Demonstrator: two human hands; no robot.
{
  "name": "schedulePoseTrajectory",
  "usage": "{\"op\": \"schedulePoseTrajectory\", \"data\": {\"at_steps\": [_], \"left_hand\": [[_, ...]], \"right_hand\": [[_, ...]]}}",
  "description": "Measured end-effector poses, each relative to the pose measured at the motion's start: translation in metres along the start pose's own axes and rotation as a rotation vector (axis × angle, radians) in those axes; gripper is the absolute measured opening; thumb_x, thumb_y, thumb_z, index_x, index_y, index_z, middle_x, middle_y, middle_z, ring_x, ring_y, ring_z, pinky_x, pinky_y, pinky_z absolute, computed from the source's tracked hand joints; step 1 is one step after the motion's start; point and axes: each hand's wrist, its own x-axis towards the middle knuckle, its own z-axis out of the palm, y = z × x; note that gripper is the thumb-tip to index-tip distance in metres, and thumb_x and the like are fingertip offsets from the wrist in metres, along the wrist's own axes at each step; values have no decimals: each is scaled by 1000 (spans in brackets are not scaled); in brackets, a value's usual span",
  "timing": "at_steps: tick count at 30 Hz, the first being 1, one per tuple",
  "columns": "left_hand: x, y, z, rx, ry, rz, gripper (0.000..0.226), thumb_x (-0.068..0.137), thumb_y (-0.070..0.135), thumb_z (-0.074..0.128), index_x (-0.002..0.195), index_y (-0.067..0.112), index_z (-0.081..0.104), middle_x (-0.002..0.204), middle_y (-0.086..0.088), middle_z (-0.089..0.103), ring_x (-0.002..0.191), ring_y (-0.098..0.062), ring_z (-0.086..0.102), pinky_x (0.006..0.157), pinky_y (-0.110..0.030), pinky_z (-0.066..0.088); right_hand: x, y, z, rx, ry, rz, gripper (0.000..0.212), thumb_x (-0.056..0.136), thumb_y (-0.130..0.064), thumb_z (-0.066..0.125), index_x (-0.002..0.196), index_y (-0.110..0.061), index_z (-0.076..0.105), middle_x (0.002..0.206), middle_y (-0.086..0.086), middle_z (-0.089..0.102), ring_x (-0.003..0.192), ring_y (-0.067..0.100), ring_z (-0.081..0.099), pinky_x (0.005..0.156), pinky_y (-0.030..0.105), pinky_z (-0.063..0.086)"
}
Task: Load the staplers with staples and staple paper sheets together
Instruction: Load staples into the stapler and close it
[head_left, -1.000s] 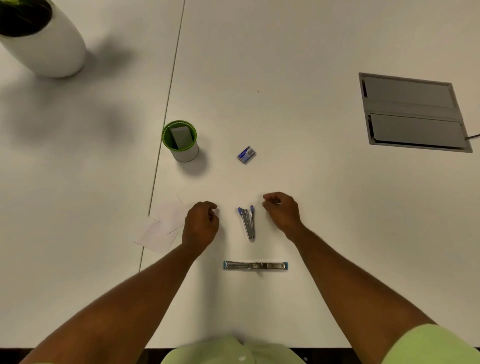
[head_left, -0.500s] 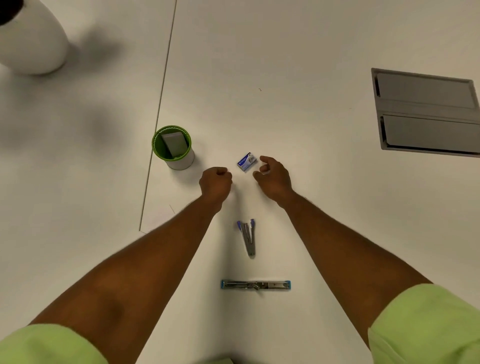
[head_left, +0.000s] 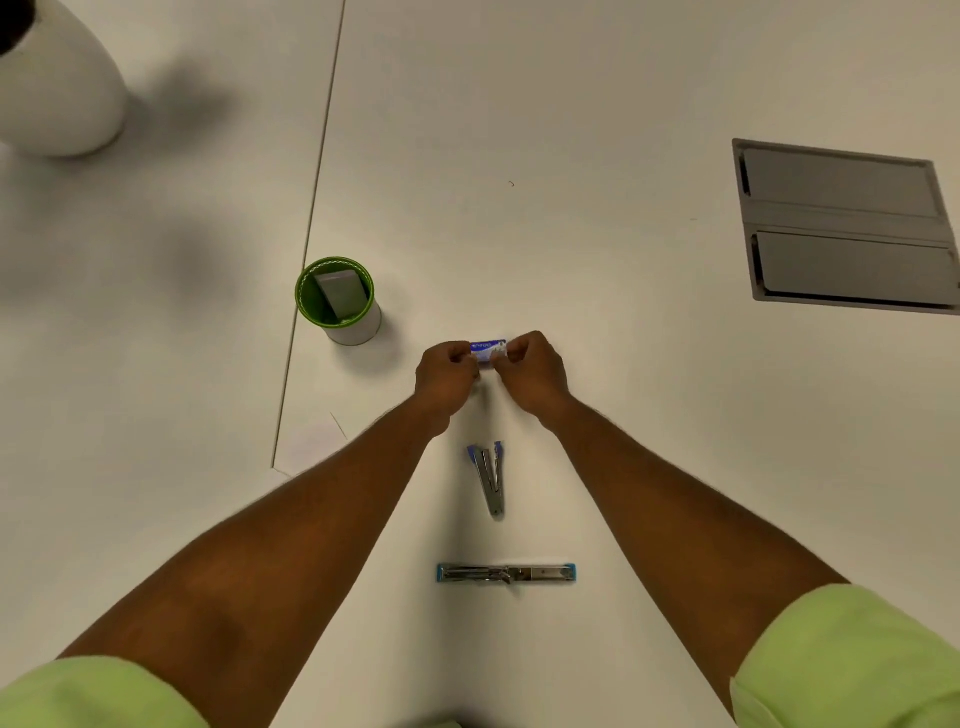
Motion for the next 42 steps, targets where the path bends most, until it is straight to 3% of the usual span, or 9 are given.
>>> {"op": "schedulePoseTrajectory", "data": {"at_steps": [4, 7, 12, 19, 24, 28, 34, 38, 42], "left_hand": [[-24, -14, -6, -28, 22, -16, 16, 89, 6, 65, 89, 21, 71, 104, -11, 74, 105, -32, 69, 98, -46, 55], [-45, -30, -17, -72, 22, -34, 14, 87, 5, 71, 100, 8, 68, 106, -15, 72, 105, -33, 69, 94, -43, 58], [-79, -51, -41, -283, -153, -117, 12, 91, -4, 66, 101, 1, 63, 108, -25, 72, 95, -36, 73, 86, -38, 61], [-112, -65, -57, -307, -228, -153, 27, 90, -3, 68, 114, 3, 59, 107, -26, 73, 93, -36, 74, 93, -47, 58], [-120, -75, -69, -281, -217, -100, 30, 92, -6, 63, 120, 3, 60, 108, -26, 72, 98, -37, 73, 94, -49, 57], [-128, -78, -76, -325, -214, -84, 31, 90, -6, 66, 119, 2, 63, 108, -26, 72, 100, -39, 72, 95, -48, 57], [-134, -78, -78, -377, -183, -136, 20, 99, 1, 49, 108, 1, 67, 109, -23, 71, 101, -36, 70, 88, -40, 60], [-138, -75, -77, -410, -195, -167, 14, 96, 8, 60, 108, 1, 65, 106, -20, 69, 93, -31, 70, 81, -35, 61], [-140, -76, -78, -288, -191, -95, 34, 88, 3, 72, 119, -1, 60, 112, -22, 69, 95, -32, 72, 76, -34, 63]], "right_hand": [[-34, 10, 0, 207, 40, 127, 26, 85, -27, 76, 93, -12, 56, 92, 5, 69, 84, 23, 67, 73, 34, 55], [-68, 15, -1, 494, -27, 230, 27, 82, -14, 81, 94, -5, 58, 92, 19, 73, 83, 33, 74, 82, 48, 61], [-120, 25, -4, 691, -109, 266, 27, 82, -4, 79, 98, 0, 58, 91, 22, 73, 74, 30, 73, 83, 49, 59], [-164, 30, -4, 693, -142, 206, 33, 82, -7, 80, 111, -4, 64, 100, 21, 72, 81, 31, 75, 81, 46, 61], [-177, 23, 0, 671, -183, 126, 22, 84, -10, 79, 104, -14, 72, 99, 18, 75, 78, 25, 75, 67, 30, 59], [-186, 18, 0, 721, -186, 141, 14, 92, -6, 69, 101, -16, 73, 96, 11, 77, 80, 23, 76, 69, 25, 60], [-192, 21, 4, 708, -202, 171, 21, 97, -3, 59, 116, 1, 66, 107, 21, 73, 78, 22, 75, 72, 25, 61], [-194, 20, 11, 676, -235, 168, 22, 101, -5, 54, 118, 2, 65, 104, 20, 73, 74, 20, 76, 70, 24, 61], [-193, 19, 15, 648, -185, 165, 22, 102, -3, 50, 117, 2, 65, 105, 18, 71, 74, 23, 75, 67, 24, 61]]}}
